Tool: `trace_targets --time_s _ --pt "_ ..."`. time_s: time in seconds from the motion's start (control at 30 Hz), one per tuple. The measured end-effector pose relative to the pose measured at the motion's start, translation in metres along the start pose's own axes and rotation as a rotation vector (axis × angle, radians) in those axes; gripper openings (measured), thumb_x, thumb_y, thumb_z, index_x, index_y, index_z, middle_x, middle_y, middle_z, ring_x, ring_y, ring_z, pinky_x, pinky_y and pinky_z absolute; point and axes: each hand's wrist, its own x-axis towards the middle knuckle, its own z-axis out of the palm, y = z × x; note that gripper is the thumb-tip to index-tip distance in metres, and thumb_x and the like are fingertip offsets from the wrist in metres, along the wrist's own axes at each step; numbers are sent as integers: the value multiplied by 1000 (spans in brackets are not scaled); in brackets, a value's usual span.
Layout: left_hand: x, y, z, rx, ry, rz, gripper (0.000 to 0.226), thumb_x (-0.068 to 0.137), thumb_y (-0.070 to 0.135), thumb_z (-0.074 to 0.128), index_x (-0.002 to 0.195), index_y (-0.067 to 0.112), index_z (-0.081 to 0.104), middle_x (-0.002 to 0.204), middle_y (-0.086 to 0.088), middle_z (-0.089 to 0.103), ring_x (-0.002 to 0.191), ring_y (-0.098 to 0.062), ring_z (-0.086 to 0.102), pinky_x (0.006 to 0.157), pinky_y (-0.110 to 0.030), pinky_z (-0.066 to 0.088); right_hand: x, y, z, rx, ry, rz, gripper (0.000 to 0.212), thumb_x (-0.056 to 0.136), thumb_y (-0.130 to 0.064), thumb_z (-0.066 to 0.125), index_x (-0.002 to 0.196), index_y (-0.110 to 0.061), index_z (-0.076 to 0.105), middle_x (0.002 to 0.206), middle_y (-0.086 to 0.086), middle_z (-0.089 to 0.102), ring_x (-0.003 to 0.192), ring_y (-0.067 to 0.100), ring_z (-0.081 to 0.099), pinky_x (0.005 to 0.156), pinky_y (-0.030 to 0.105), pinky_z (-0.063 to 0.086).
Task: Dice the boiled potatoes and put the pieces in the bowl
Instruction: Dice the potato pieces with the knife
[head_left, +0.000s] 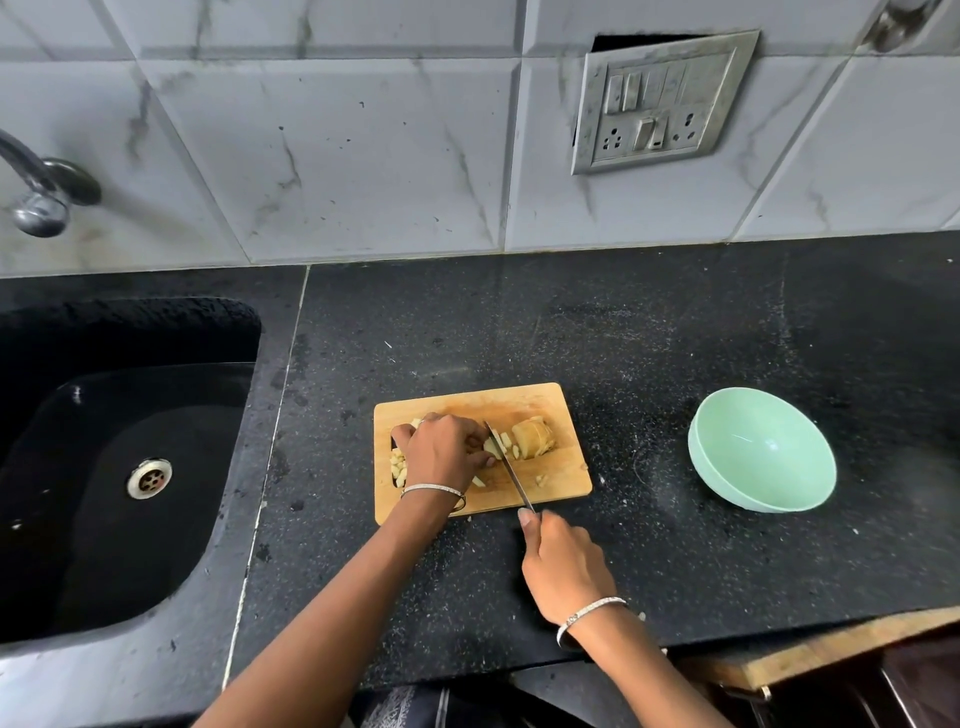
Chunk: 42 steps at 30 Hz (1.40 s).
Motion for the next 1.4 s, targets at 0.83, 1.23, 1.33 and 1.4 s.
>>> trace_targets --time_s 0.83,1.23,1.33,1.4 --pt "-8 -5 1 143 81 62 25 77 40 75 101 33 70 94 12 70 104 -16 53 87 -40 22 -4 11 -8 18 32 -61 50 101 -54 17 90 -21 53 92 10 64 94 37 60 73 43 45" --pt "-9 -5 -2 179 90 56 13 79 42 70 91 37 73 103 15 66 106 -15 47 87 -41 22 -3 0 1 -30 24 -9 48 103 -51 19 104 -18 55 106 12 63 103 38 60 75 41 43" --pt "-8 -5 -2 145 77 47 11 78 41 72 88 36 73 101 15 65 107 -15 46 87 -42 22 0 -4 3 -88 32 10 48 103 -50 20 108 -18 55 108 11 65 103 36 61 73 39 43" --pt "-8 -6 -2 132 71 40 10 77 41 73 86 35 73 100 15 65 106 -14 45 87 -42 23 1 -7 4 -104 17 21 49 103 -50 21 108 -17 56 110 11 65 104 36 61 75 40 44"
